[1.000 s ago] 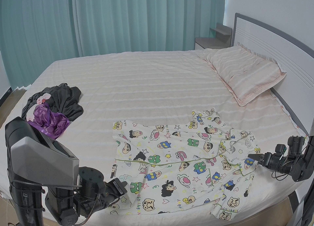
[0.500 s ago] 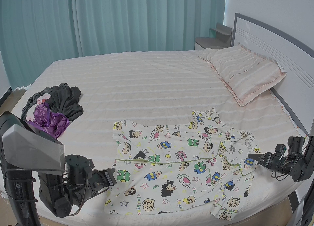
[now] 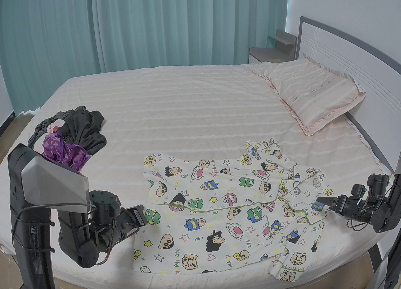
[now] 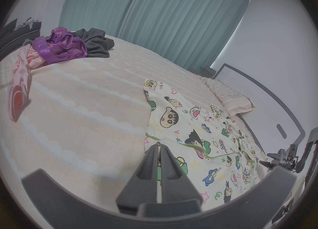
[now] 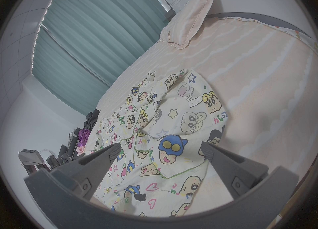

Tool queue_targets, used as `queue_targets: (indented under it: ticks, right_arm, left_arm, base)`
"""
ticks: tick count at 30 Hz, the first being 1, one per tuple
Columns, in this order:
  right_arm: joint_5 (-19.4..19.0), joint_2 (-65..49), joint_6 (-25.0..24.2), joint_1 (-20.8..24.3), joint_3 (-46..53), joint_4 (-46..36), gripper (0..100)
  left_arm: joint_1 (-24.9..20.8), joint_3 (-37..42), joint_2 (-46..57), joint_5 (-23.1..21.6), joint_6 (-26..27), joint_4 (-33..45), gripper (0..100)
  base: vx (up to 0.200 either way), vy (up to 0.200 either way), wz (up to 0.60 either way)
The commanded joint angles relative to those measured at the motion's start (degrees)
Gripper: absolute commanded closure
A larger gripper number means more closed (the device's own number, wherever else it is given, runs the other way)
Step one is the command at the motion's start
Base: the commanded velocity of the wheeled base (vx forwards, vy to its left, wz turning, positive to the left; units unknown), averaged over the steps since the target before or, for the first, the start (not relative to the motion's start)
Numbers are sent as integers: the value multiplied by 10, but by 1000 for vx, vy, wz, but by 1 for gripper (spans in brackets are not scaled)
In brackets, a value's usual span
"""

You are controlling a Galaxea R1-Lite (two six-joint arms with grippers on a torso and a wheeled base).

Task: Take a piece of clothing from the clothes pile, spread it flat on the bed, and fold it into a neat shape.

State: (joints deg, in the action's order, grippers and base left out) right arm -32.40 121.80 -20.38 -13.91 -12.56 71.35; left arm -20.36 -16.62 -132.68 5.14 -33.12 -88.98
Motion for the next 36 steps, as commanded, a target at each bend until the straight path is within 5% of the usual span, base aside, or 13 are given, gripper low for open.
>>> queue_targets:
  ticks: [1, 11, 12, 21, 25, 31, 36]
  right_arm:
    - [0, 1, 0, -1, -1, 0, 0]
    - [0, 0, -1, -1, -2, 0, 0]
    - [0, 0, -1, -1, -2, 0, 0]
    - [3, -16, 3, -5, 9, -1, 0]
    - [3, -46, 3, -4, 11, -1, 0]
    - [7, -108, 2, 32, 10, -28, 0]
    - [17, -129, 4, 38, 37, -75, 0]
  left_arm:
    - [1, -18, -27, 0, 1, -10, 100]
    - [16, -17, -27, 0, 1, -10, 100]
    - [16, -16, -27, 0, 1, -10, 0]
    - [37, 17, 0, -2, -10, -10, 0]
    - [34, 74, 61, -7, -68, -10, 0]
    - [-52, 148, 136, 11, -133, -10, 0]
    - [-117, 166, 132, 71, -181, -7, 0]
  base:
    - [0, 0, 0]
    - [0, 0, 0]
    - [0, 0, 0]
    - [0, 0, 0]
    - [0, 0, 0]
    - [0, 0, 0]
    - [0, 0, 0]
